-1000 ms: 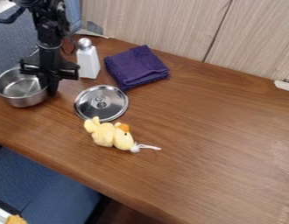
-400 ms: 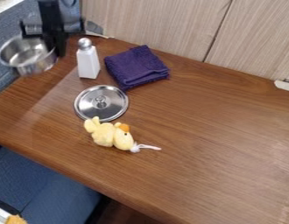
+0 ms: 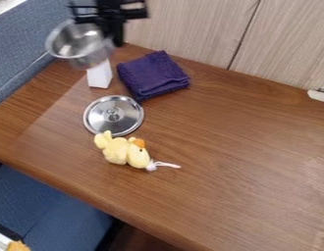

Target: Moved silver pot from left to right side

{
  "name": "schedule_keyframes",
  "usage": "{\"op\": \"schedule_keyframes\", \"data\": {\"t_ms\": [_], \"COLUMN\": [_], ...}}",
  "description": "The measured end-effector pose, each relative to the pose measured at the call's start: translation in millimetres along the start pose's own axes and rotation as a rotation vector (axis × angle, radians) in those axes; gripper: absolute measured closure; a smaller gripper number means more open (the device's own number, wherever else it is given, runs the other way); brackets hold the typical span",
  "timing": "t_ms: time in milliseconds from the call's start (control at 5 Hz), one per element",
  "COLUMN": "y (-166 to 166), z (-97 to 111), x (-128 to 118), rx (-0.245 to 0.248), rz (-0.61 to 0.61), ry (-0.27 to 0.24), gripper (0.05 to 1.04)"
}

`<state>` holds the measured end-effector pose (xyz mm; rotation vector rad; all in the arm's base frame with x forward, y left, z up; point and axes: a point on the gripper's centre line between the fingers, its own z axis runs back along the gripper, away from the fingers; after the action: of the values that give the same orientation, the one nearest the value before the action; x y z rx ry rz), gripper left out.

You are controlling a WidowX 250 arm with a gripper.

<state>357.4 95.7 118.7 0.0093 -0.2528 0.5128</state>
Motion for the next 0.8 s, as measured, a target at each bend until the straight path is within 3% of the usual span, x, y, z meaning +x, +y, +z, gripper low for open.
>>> {"op": "schedule_keyframes", "data": {"t_ms": [400, 600, 800], "y": [-90.7, -113.3, -115.9], "z": [-24.3, -45.1, -73.6], "x": [-37.5, -49.3, -57.1], "rx": [-0.079, -0.114, -0.107], "rz": [-0.13, -0.146, -0.115], "ry": [0.068, 0.073, 0.095], "gripper": [1.005, 1.005, 1.006]}}
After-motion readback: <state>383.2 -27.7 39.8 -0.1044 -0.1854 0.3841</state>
